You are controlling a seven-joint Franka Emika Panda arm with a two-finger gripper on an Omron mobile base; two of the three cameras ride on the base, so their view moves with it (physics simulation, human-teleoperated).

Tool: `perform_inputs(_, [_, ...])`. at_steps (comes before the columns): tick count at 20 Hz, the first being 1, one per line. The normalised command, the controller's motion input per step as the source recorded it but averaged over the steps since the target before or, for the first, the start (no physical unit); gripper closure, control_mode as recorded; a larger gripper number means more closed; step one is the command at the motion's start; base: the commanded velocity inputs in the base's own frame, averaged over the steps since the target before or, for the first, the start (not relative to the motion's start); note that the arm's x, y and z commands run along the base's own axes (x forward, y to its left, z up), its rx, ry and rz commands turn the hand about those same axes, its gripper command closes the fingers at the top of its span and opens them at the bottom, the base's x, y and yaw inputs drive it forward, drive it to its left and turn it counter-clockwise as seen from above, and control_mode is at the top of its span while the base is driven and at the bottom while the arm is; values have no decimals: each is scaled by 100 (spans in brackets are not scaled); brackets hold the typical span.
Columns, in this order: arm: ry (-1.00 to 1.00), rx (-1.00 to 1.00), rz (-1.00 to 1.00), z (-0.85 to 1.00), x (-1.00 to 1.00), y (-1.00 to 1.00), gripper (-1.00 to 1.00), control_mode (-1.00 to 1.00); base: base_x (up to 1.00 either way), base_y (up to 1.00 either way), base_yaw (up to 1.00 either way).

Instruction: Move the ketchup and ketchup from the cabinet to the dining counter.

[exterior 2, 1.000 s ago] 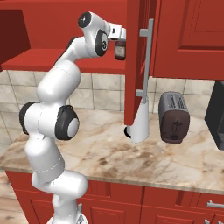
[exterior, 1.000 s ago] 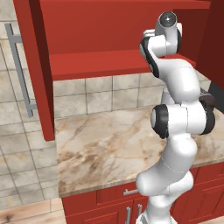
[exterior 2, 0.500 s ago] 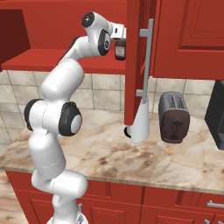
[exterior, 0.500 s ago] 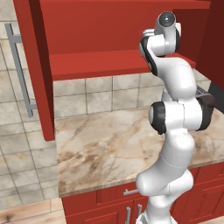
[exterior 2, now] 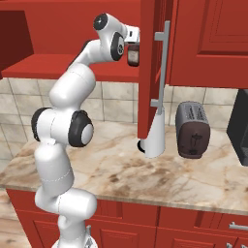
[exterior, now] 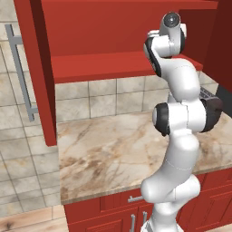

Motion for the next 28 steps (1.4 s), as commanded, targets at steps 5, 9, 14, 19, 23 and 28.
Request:
perform_inputs(5, [3, 0, 0, -4, 14, -8, -100, -100, 0, 0, 0])
perform_inputs(9, [2, 0, 0, -5, 6, -9, 100, -100, 0, 0, 0])
perform_inputs(14, [1, 1, 0, -3, 0, -1, 100, -100, 0, 0, 0])
perform_inputs(19, [2, 0, 0, -2, 0, 0, 100, -100, 0, 0, 0])
perform_inputs(23, [1, 2, 0, -6, -29, 6, 100, -100, 0, 0, 0])
perform_inputs(28, [-1, 3, 0, -19, -58, 14, 100, -100, 0, 0, 0])
